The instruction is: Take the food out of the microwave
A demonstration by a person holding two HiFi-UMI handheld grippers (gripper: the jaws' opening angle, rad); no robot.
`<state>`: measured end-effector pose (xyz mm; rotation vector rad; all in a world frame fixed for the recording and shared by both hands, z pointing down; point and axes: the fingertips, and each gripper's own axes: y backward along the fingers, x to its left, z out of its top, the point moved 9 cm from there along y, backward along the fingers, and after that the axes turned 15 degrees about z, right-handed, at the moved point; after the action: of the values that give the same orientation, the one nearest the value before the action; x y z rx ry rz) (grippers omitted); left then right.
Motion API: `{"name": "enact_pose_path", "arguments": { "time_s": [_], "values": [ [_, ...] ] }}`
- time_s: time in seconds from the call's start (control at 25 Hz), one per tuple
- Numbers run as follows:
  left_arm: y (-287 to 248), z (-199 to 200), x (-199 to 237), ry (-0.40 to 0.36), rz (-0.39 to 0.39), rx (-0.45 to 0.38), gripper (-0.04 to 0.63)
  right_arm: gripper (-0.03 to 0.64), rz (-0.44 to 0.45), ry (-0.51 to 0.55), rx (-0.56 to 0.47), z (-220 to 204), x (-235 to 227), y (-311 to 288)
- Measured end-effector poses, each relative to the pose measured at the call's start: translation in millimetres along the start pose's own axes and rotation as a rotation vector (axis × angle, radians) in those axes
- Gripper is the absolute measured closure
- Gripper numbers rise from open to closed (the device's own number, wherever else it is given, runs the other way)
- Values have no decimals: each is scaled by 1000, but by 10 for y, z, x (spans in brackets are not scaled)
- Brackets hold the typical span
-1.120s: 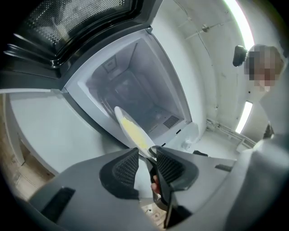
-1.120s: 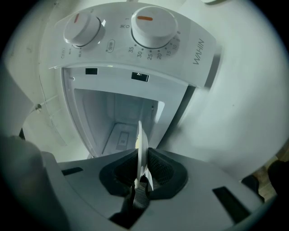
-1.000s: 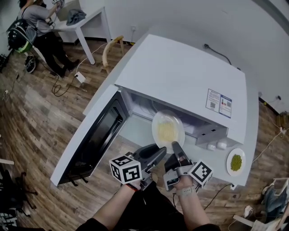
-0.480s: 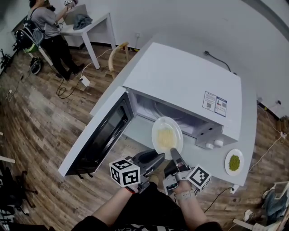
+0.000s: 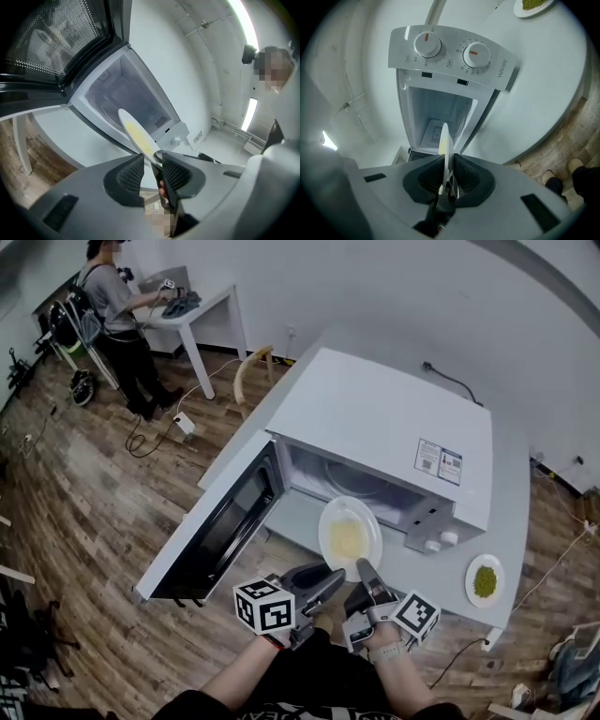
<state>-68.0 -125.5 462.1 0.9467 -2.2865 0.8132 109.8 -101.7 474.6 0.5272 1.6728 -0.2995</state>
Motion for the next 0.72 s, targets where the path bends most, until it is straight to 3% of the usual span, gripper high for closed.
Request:
{"name": "enact_pose_path", "arguments": {
  "time_s": [0.72],
  "values": [
    [177,-35,-193,11,-1,15,472,558,8,-28,24,-50,182,147]
  ]
}}
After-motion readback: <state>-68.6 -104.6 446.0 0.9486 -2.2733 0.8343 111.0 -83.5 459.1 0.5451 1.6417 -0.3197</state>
